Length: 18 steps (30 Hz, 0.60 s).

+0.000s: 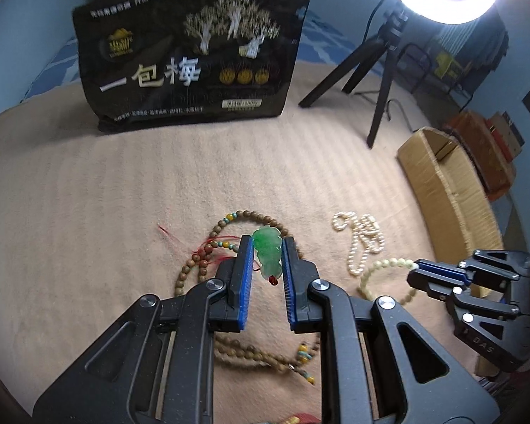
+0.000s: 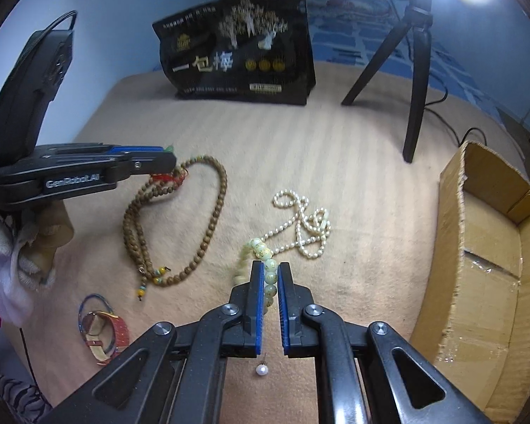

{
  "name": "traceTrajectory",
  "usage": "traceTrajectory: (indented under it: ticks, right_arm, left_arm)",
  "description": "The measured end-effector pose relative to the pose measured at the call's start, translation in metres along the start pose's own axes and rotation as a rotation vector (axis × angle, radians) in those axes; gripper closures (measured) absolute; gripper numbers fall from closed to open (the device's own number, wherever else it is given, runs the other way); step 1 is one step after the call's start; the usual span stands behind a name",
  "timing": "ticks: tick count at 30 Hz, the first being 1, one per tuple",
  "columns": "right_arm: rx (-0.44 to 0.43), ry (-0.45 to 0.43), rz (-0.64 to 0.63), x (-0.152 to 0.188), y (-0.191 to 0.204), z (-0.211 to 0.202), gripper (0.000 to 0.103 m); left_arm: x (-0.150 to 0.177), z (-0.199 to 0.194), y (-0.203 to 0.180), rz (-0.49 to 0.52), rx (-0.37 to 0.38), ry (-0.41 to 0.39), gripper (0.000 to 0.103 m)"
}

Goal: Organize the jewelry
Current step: 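Carry the pendant in the left tool and the bracelet in the right tool over the cardboard box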

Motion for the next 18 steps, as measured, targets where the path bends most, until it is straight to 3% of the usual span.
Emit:
traceTrajectory:
  ticks: [18]
  right_arm:
    - [0.009, -0.181, 0.056, -0.011, -0.016, -0.086, 0.098]
  left_arm:
    - [0.003, -0.08, -0.045, -0.016, 0.072, -0.108, 0.089]
Point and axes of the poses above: each gripper's, at about its wrist camera, not at the fingertips, and z roughly the way its jaws point, y to its left, x to its underside, the point moved 6 cm from there along z, roughly the way its jaws point, and after that the axes turned 7 degrees about -z, right-handed, at the moved point
